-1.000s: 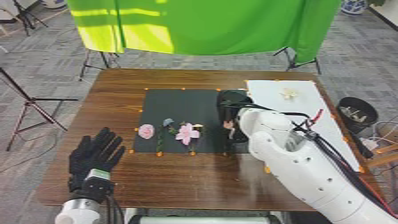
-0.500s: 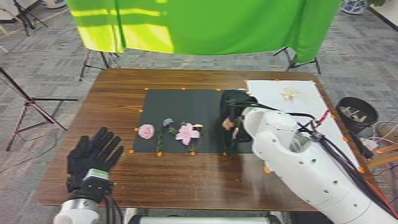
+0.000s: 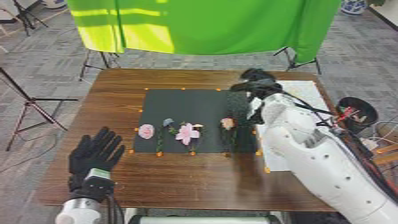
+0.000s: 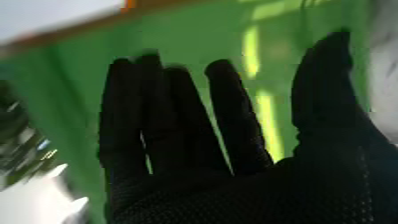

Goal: Arrange flowers

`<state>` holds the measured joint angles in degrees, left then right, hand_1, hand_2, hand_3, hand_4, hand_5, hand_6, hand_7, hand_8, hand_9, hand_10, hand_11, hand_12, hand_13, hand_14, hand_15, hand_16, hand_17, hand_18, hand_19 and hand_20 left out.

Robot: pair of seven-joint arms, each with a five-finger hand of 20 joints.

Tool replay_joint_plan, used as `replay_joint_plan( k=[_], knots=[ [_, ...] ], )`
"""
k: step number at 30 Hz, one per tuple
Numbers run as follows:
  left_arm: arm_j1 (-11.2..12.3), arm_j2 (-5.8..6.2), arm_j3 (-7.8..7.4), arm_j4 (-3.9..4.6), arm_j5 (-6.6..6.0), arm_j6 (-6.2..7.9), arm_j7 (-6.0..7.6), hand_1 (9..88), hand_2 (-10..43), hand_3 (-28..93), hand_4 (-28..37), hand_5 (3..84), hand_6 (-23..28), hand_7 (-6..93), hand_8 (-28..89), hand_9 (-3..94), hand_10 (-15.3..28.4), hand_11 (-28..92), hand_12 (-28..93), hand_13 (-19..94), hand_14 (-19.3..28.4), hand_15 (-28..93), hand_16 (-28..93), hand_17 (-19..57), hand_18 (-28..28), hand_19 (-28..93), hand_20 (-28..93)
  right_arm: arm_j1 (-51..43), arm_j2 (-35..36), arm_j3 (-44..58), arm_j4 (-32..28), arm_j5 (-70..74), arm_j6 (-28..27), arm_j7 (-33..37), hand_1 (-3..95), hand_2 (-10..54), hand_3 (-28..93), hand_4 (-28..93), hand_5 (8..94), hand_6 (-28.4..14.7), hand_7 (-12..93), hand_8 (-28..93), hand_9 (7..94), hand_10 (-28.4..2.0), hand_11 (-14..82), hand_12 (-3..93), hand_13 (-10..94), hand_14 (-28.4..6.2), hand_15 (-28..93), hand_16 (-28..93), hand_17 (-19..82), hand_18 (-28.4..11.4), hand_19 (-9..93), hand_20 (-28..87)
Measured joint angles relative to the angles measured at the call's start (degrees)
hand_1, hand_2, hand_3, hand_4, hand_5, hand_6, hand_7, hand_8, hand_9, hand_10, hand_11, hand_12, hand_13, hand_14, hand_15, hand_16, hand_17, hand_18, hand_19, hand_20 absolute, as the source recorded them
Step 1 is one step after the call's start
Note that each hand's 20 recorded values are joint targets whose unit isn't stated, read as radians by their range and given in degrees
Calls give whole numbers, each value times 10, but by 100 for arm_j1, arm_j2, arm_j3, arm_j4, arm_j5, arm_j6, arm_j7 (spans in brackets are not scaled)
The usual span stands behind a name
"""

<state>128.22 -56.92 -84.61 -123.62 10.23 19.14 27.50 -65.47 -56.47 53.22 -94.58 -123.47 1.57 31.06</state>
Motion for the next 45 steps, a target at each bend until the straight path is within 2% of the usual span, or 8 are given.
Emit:
replay_joint_plan(
  k=[6, 9, 13, 16, 19, 23, 33, 45],
  knots=[
    [-167, 16, 82, 48, 141, -11, 1, 272, 149, 727, -283, 429, 109, 172, -90, 331, 165, 279, 107, 227, 165, 402, -82, -74, 149, 367, 96, 762, 402, -403, 1196, 524, -102, 37, 245, 40, 800, -268, 302, -73, 119, -104, 298, -171, 52, 120, 259, -133, 61, 178, 160, -181, 495, 204],
    [-226, 16, 87, 75, 221, -77, -22, 271, 152, 724, -283, 430, 109, 170, -89, 329, 165, 277, 108, 226, 165, 401, -82, -75, 149, 365, 96, 1070, 499, -506, 1693, 538, -779, 1, 294, -5, 808, -278, 272, -55, 125, -107, 257, -151, 38, 116, 226, -129, 31, 193, 143, -167, 449, 202],
    [-265, 16, 86, 118, 534, -211, -104, 269, 152, 725, -283, 430, 108, 169, -88, 329, 164, 274, 110, 227, 165, 398, -80, -75, 149, 363, 96, 1301, 536, -488, 2115, 388, -1806, -22, 348, 20, 821, -278, 280, -41, 141, -115, 256, -127, 49, 112, 229, -124, 20, 200, 146, -163, 444, 207],
    [-278, 16, 90, 120, 590, -235, -121, 269, 151, 726, -283, 430, 108, 169, -88, 330, 164, 273, 111, 227, 165, 395, -80, -75, 149, 363, 97, 1360, 563, -505, 2284, 296, -2056, -11, 437, 25, 829, -280, 377, -14, 190, -150, 388, -115, 91, 101, 353, -105, 85, 198, 194, -163, 509, 232],
    [-279, 18, 98, 120, 575, -235, -122, 268, 150, 727, -283, 431, 108, 168, -88, 330, 165, 272, 111, 227, 164, 393, -78, -75, 149, 363, 97, 1348, 597, -495, 2354, 282, -2058, -35, 513, -59, 810, -282, 536, 25, 201, -157, 576, -89, 111, 126, 513, -79, 159, 204, 232, -156, 565, 255],
    [-266, 15, 94, 117, 567, -232, -124, 268, 150, 726, -283, 434, 108, 169, -87, 355, 167, 287, 117, 230, 164, 391, -77, -75, 149, 362, 97, 1222, 627, -339, 2319, 132, -1964, -232, 633, -94, 663, -283, 702, 42, 235, -49, 817, -73, 66, 322, 684, -40, 219, 407, 269, -158, 674, 326],
    [-249, -45, 89, 119, 574, -242, -161, 267, 149, 726, -283, 433, 108, 168, -88, 352, 167, 290, 118, 228, 164, 389, -76, -75, 150, 360, 98, 687, 930, -264, 1667, -47, -1321, -516, 657, -95, 668, -282, 762, 40, 316, -21, 877, -75, 93, 418, 720, -50, 280, 462, 277, -157, 673, 341],
    [-138, -106, 21, 117, 581, -252, -169, 267, 149, 727, -283, 433, 108, 166, -86, 347, 166, 290, 118, 223, 163, 385, -74, -74, 149, 359, 99, -1323, 1525, 1560, -1207, 10, -1066, -725, 640, -95, 698, -283, 751, 32, 316, -24, 866, -77, 97, 427, 709, -56, 296, 455, 273, -165, 671, 343]
  ],
)
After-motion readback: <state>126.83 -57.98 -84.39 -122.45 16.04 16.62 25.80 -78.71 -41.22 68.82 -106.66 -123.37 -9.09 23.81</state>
